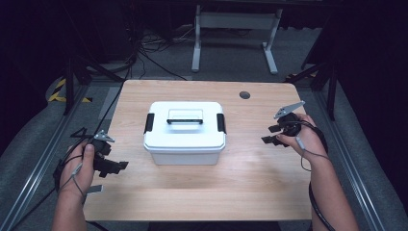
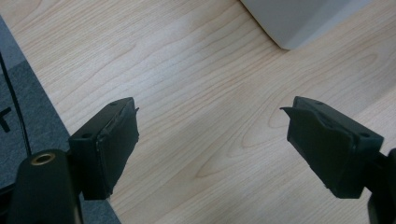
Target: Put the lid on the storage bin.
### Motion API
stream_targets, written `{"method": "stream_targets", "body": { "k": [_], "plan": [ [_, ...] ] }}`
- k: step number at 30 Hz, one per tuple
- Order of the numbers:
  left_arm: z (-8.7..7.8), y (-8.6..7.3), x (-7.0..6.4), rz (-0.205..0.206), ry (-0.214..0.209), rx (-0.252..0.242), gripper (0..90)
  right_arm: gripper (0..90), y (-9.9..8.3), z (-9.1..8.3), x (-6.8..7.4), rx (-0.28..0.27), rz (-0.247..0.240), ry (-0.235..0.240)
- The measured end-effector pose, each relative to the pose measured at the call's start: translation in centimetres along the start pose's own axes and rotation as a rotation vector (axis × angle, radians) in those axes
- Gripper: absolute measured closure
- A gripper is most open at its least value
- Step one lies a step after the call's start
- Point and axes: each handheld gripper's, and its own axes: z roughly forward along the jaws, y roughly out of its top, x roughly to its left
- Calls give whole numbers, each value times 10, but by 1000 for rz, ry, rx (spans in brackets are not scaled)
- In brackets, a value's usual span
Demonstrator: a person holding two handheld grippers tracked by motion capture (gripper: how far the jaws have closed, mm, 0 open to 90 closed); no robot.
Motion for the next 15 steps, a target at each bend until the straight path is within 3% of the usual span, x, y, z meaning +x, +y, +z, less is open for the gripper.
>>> {"method": "stream_targets", "body": {
  "k": [15],
  "plan": [
    [1,1,0,11,-8,5,169,382,-17,22,4,61,20,15]
  ]
}}
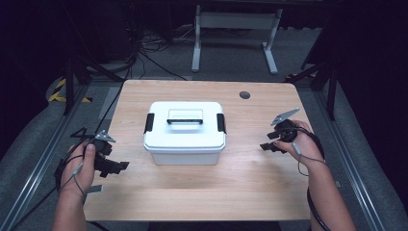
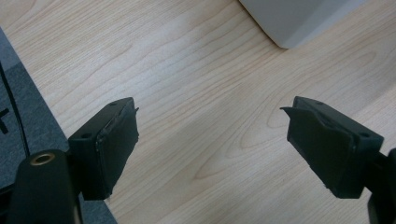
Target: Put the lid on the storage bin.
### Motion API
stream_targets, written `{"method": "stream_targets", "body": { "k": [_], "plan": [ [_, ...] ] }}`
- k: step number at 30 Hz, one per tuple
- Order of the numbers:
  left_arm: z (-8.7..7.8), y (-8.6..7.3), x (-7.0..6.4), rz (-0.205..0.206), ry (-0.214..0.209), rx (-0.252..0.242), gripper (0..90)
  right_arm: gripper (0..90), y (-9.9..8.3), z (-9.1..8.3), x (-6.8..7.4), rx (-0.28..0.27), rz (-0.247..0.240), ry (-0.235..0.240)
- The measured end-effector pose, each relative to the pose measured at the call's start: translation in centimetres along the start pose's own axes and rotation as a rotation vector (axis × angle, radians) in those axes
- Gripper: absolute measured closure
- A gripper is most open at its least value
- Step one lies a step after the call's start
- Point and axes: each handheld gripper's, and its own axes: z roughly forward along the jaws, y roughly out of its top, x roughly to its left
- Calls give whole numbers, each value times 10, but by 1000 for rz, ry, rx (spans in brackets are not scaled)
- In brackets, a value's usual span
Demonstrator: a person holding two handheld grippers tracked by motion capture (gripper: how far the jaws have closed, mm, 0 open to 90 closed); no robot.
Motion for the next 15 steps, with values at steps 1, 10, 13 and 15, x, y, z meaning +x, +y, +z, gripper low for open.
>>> {"method": "stream_targets", "body": {
  "k": [1,10,13,15],
  "plan": [
    [0,0,0,-2,-2,2,169,373,-1,1,0,7,-1,-2],
    [5,4,-2,24,-1,28,168,354,-11,10,4,49,-5,-15],
    [8,7,-3,23,-6,29,168,346,-13,11,4,51,0,-21],
    [8,8,-3,28,-4,32,168,345,-14,11,4,51,3,-23]
  ]
}}
